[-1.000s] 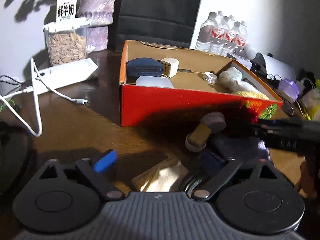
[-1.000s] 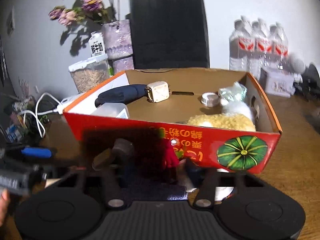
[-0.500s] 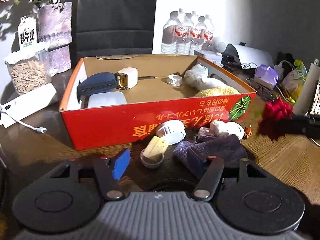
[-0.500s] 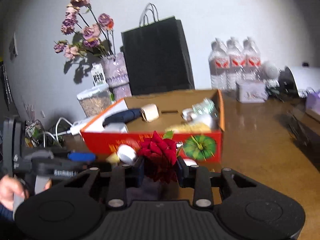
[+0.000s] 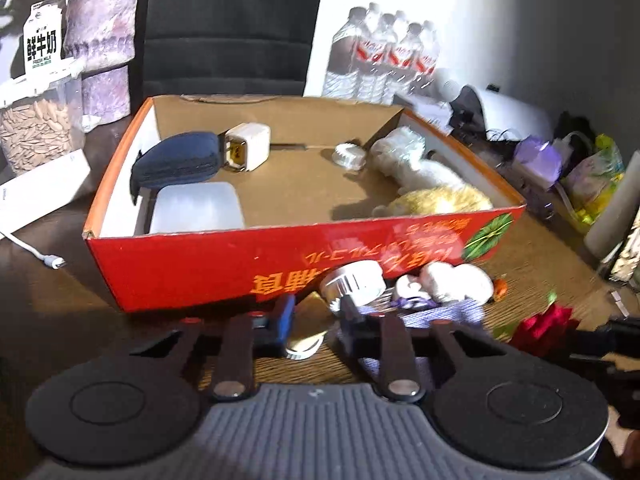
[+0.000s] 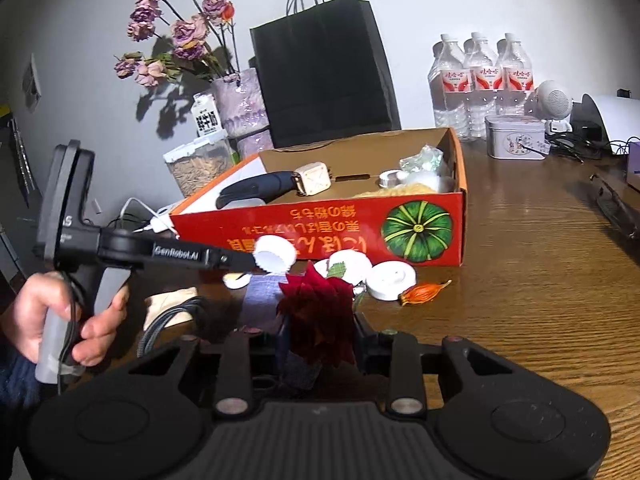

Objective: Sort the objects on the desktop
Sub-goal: 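Grasp the red rose with the right gripper and drop it into the box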

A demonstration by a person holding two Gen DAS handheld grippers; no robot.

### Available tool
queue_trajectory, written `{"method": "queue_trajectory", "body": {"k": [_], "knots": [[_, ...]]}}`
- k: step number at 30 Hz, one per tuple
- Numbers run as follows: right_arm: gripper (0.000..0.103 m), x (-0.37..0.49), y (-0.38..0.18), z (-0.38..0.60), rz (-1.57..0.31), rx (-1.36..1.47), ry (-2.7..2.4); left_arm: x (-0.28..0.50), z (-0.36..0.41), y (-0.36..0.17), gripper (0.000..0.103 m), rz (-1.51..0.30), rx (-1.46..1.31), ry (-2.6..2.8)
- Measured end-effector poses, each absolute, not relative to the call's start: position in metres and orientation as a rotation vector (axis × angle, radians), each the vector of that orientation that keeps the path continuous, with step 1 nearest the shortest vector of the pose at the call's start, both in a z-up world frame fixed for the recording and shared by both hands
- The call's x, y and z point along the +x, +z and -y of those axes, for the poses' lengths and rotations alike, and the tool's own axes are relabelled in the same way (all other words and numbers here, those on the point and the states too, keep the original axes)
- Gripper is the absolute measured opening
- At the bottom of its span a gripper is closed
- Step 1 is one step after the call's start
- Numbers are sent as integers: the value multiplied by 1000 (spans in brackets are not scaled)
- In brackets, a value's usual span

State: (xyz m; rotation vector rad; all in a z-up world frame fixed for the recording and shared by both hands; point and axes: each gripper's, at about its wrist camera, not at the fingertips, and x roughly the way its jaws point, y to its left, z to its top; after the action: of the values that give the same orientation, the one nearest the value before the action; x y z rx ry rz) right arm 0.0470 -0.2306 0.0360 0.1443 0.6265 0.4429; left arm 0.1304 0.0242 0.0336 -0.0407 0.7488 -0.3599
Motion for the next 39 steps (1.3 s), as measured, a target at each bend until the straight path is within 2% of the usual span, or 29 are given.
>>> {"method": "queue_trajectory", "body": {"k": [3, 14, 27, 33, 37, 38, 39], "knots": [[31, 40, 39, 232, -617, 150, 454, 117, -24, 45, 11, -712, -50, -336], [31, 9, 68, 248, -525, 171, 450, 43, -39, 110, 11, -539, -179, -359], [31, -12, 79, 254, -496, 193, 435, 8, -47, 115, 11, -523, -214, -355], [31, 6, 74, 247, -537, 178, 425, 31, -43, 107, 11, -557, -194, -351], [31, 37, 99, 245, -498, 157, 461, 74, -41, 125, 10, -524, -123, -372], [31, 50, 109, 243, -483, 142, 469, 90, -39, 129, 2, -523, -95, -376], [31, 68, 117, 239, -472, 121, 475, 110, -36, 131, 1, -529, -67, -372]]}}
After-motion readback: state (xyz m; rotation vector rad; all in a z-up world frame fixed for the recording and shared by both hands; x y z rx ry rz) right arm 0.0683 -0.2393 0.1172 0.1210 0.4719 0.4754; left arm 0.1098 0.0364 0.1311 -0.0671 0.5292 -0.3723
